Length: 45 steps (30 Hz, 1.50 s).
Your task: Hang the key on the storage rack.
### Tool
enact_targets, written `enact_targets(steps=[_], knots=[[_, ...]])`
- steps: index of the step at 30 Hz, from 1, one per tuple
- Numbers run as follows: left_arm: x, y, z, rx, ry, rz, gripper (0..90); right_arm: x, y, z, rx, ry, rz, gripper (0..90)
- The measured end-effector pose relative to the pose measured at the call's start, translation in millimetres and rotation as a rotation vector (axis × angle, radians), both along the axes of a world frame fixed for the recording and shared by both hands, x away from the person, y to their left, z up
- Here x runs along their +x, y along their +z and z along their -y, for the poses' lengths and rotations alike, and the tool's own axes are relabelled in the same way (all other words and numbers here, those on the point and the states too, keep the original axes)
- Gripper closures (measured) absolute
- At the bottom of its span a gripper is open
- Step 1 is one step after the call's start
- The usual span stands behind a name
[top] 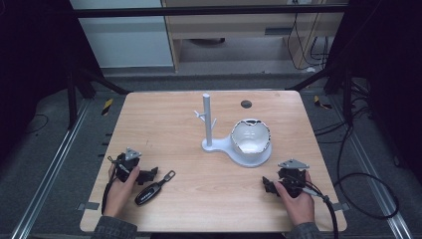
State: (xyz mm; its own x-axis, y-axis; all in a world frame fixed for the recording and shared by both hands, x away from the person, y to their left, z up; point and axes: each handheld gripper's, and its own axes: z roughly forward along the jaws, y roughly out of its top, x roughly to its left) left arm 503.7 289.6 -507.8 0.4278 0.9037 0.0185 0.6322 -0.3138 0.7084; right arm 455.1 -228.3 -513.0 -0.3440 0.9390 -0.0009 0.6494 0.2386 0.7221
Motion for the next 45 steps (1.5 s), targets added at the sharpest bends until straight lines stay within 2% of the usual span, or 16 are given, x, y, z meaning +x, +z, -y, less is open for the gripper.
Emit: enact_targets(steps=[10,11,13,15,18,19,20,21,24,25,29,35,37,40,42,45], knots=[[-2.8,0.4,0.0,-0.009,0.023,0.0,0.0,-0.9,0.5,-0.6,0.001,-0.006,-0.002,1.2],[-4.1,5.1,-1.2,-0.035,0.064,-0.009,3.8,-6.2,0.5,1.4,-0.01,0.008,0.002,1.9],[-7.0,14.0,-0.8,-0.061,0.069,0.017,2.8,-12.5,0.7,0.6,0.006,0.012,-0.002,1.6],[-7.9,20.8,0.8,-0.072,0.055,0.016,2.9,-13.2,-0.2,0.4,0.001,0.014,0.006,1.5],[-7.3,47.8,8.7,0.004,-0.023,0.019,3.0,-12.0,-0.4,1.3,-0.001,0.033,0.003,0.5],[-7.3,47.8,8.7,0.004,-0.023,0.019,3.1,-11.7,-0.2,1.4,0.002,0.037,0.001,0.5],[-7.3,64.2,14.1,0.022,-0.054,0.026,3.1,-10.5,-0.6,2.3,-0.01,0.049,0.007,0.4],[-7.1,70.9,17.4,0.009,-0.062,0.021,3.1,-9.0,-0.2,2.8,-0.004,0.056,0.001,0.5],[-8.3,88.3,26.1,0.04,-0.096,-0.035,4.8,-3.1,-0.6,5.4,-0.01,0.071,0.007,0.6],[-10.3,94.3,28.4,0.055,-0.097,-0.032,5.0,-0.9,0.8,5.7,0.011,0.064,-0.011,0.5],[-20.3,112.0,35.7,0.115,-0.11,-0.073,4.9,6.8,0.2,8.9,0.004,0.053,-0.001,0.5],[-27.5,114.0,39.6,0.164,-0.155,-0.145,5.1,9.3,0.1,10.3,0.0,0.056,-0.001,0.5],[-30.4,111.3,43.3,0.185,-0.211,-0.19,6.1,9.3,0.2,10.9,-0.001,0.063,-0.002,0.5],[-29.9,111.3,46.8,0.217,-0.21,-0.189,12.0,9.0,0.1,11.4,0.001,0.069,-0.002,0.6],[-27.6,110.4,49.5,0.225,-0.2,-0.192,10.7,7.9,0.1,12.6,-0.003,0.081,0.001,1.0],[-24.0,106.5,57.4,0.229,-0.207,-0.238,8.7,3.8,0.0,15.7,-0.001,0.087,0.003,1.1]])
